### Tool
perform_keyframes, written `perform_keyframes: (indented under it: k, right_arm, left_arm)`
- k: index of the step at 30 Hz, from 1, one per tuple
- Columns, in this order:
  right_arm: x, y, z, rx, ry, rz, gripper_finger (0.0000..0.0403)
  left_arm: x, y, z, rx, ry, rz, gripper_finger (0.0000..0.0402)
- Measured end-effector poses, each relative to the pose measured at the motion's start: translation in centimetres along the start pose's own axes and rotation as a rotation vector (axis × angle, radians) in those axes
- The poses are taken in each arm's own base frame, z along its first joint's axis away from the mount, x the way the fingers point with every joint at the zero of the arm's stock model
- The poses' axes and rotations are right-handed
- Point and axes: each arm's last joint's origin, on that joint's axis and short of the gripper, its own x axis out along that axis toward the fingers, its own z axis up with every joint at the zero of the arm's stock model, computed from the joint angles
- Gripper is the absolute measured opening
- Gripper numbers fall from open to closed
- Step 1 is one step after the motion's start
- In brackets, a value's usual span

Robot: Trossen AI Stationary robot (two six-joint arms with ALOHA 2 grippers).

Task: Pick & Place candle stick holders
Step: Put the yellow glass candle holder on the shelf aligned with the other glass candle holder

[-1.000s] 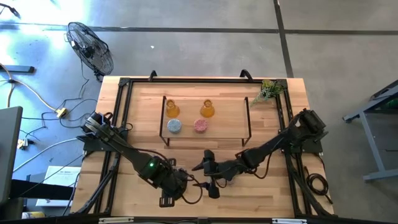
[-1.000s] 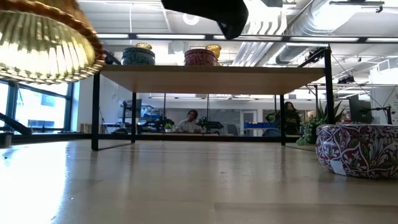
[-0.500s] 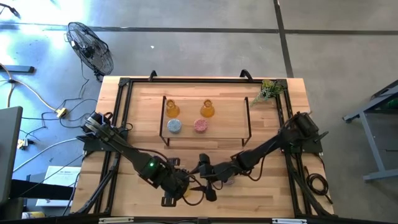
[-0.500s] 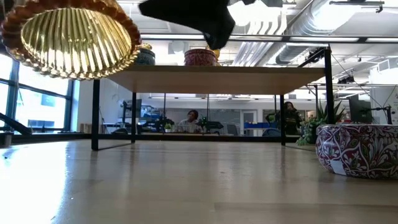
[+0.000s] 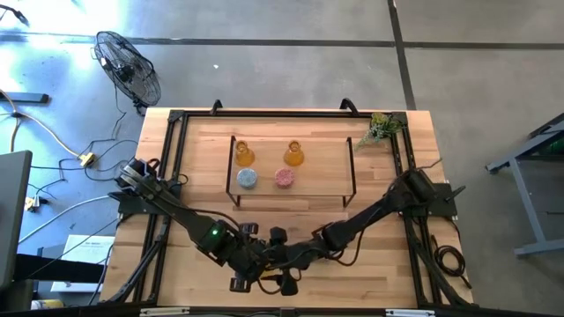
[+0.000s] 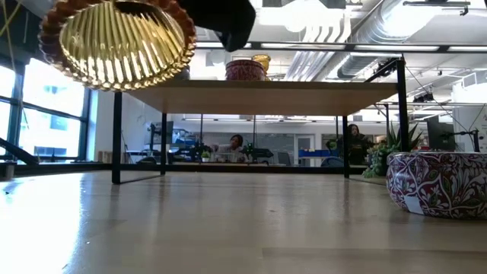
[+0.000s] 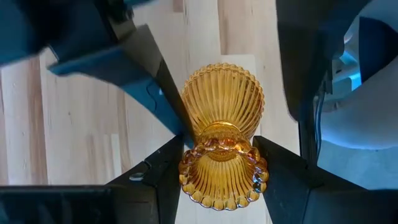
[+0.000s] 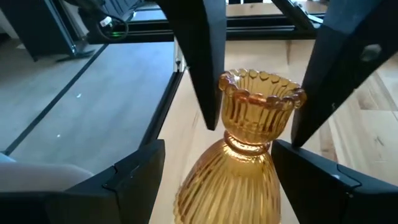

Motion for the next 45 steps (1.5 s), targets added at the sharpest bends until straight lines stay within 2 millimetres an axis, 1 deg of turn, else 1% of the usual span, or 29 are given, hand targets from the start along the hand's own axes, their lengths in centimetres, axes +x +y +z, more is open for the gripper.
perform_keyframes:
  k: [7, 13, 19, 23, 29, 45]
  right_arm:
    - [1.0, -0.6, -0.3, 0.009, 0.003, 0.004, 0.0291]
    - [1.1, -0.7, 0.0, 0.022, -0.023, 0.030, 0.0291]
    - [1.1, -0.8, 0.2, 0.027, -0.040, 0.028, 0.0287]
    - [1.1, -0.9, 0.3, 0.027, -0.043, 0.025, 0.0263]
    - [1.1, -0.8, 0.2, 0.030, -0.031, 0.032, 0.0190]
    - [0.9, -0.2, -0.2, 0.011, -0.008, 0.032, 0.0179]
  left_arm:
    - [0.0, 0.0, 0.1, 0.015, -0.014, -0.001, 0.0171]
    - [-0.1, -0.1, 0.3, 0.033, -0.033, -0.005, 0.0171]
    - [-0.1, -0.3, 1.0, 0.070, -0.102, -0.026, 0.0171]
    - [-0.1, -0.4, 1.1, 0.076, -0.112, -0.031, 0.0171]
    - [-0.1, -0.4, 1.0, 0.080, -0.105, -0.028, 0.0171]
    - [-0.1, -0.4, 1.0, 0.077, -0.117, -0.018, 0.0178]
